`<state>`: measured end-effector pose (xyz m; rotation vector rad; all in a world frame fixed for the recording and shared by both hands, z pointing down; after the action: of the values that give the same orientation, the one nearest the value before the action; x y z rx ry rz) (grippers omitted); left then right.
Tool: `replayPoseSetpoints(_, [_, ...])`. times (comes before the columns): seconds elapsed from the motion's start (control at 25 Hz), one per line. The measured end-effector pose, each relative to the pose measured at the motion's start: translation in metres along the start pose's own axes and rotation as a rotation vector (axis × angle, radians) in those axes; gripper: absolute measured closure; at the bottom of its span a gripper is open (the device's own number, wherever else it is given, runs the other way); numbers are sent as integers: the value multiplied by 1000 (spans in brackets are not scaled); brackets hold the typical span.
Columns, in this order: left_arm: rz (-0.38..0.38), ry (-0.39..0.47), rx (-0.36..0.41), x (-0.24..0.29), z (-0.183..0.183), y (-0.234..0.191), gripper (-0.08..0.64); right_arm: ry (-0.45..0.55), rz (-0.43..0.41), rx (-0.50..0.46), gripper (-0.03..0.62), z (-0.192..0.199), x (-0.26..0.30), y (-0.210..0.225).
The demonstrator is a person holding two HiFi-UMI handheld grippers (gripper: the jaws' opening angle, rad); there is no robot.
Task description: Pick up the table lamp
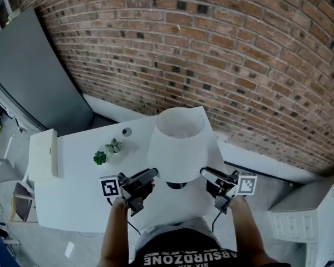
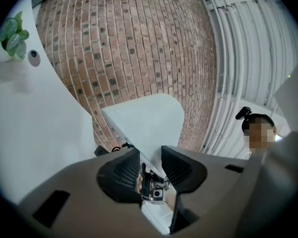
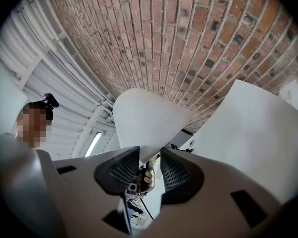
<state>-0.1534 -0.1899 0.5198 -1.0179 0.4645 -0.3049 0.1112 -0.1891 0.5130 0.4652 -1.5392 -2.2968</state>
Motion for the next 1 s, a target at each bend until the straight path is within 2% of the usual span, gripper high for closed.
replayPoseSetpoints(0.56, [17, -4, 70, 5, -14, 18, 425, -12, -20, -54, 465, -12, 5, -19])
replayPoseSetpoints(0.76, [29, -10, 161, 14, -27, 32, 425, 7, -36, -77, 465, -19, 7, -29])
replayPoseSetpoints(1.0, [32, -23, 150, 18, -30, 34, 425, 10, -39, -111, 463, -27, 7, -36])
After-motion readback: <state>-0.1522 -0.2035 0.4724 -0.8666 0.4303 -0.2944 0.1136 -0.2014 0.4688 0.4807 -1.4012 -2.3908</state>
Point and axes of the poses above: the fingertips, and each gripper's own axes: x forward along the fingers, y to its right, z out of its underside, the point moved 6 cm from there along -x, backward along the fingers, and after that the axes turned 7 degrees about x, right-handed, at the moved point
